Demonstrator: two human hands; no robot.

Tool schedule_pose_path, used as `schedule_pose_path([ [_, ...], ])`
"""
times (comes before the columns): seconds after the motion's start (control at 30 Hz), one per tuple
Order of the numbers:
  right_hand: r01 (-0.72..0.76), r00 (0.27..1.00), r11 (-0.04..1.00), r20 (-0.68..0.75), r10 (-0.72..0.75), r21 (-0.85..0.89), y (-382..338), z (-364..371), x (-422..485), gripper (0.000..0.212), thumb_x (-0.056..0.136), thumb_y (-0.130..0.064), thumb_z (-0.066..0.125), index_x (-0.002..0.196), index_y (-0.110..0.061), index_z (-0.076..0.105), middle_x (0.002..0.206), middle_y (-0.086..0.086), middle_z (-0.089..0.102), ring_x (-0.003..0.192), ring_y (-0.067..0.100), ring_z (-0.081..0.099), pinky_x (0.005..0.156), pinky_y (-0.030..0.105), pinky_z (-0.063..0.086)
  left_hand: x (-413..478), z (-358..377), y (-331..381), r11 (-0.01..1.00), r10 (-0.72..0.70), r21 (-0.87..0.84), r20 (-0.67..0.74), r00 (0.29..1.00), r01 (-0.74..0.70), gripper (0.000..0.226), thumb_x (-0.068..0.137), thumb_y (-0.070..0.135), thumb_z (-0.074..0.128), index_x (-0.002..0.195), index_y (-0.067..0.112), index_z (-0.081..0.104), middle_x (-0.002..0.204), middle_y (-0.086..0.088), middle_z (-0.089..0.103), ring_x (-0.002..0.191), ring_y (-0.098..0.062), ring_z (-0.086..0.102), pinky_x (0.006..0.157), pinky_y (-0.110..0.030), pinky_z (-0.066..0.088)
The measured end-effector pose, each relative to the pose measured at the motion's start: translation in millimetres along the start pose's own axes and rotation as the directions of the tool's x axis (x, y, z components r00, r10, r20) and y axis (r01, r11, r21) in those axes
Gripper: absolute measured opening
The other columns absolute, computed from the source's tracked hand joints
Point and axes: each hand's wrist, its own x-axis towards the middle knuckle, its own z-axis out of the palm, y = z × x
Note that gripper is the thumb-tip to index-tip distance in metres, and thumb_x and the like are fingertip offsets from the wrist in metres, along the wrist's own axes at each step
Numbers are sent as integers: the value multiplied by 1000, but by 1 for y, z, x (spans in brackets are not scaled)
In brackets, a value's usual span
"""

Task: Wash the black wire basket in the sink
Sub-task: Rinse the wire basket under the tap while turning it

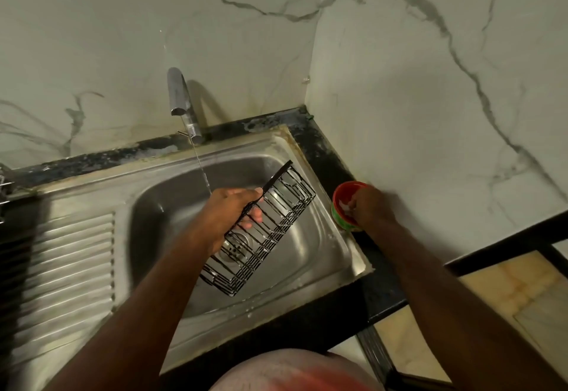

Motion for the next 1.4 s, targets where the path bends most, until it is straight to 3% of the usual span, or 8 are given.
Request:
schedule_pose_path([
  [0.23,48,999,981,31,-43,-187,-6,-7,-5,53,92,-33,64,133,-2,53,135,15,55,123,30,53,104,36,43,-1,0,0,1000,11,-3,-7,1000,-11,25,98,26,61,102,2,70,71,-12,68,72,-23,64,59,-26,49],
  [0.33,187,981,944,9,-191,-274,-16,-28,-23,34,90,-37,65,113,-13,70,117,7,66,105,25,62,87,31,51,-1,-1,-1,1000,5,-16,-8,1000,-5,22,98,24,61,100,3,70,69,-11,68,70,-22,64,59,-25,50],
  [0.47,288,941,949,-224,-255,129,-39,-37,-51,13,92,-27,61,90,-25,73,96,-5,72,87,13,64,79,30,51,1,-4,-2,1000,11,-1,-14,1000,-11,6,93,5,63,97,6,68,77,-10,70,65,-14,66,61,-22,52],
  [0.57,320,946,818,-121,-299,478,-62,-28,-77,16,92,-28,64,81,-18,71,71,-2,69,64,8,62,66,26,54,1,-6,-4,1000,22,21,-19,1000,-22,20,88,-6,64,96,12,64,83,-10,71,67,-14,68,63,-22,53],
  [0.77,117,947,608,97,-308,785,-86,3,-98,21,91,-27,66,81,-8,65,71,5,67,70,18,64,70,31,56,4,-12,-10,995,91,41,-64,994,-88,15,96,3,60,95,17,63,73,-8,71,67,-14,68,59,-22,54],
  [1.03,234,930,632,20,-367,739,-96,1,-84,14,90,-23,68,81,-12,67,64,2,63,64,16,58,70,33,56,10,-20,-15,979,133,175,-177,975,-101,20,95,5,62,115,6,65,74,-4,72,64,-16,67,56,-20,55],
  [1.27,30,927,525,173,-334,850,-110,17,-64,6,92,-4,62,93,1,65,76,12,64,67,17,63,63,25,57,17,-18,-29,893,205,432,-145,968,-124,28,95,7,63,123,2,66,76,5,71,64,-4,70,61,-17,57],
  [1.4,-2,937,572,201,-285,820,-110,30,-50,19,92,-17,66,81,-2,62,67,9,60,61,18,60,55,25,56,26,-15,-38,824,225,552,-112,968,-127,26,96,8,62,122,7,68,85,5,73,61,8,64,60,-8,51],
])
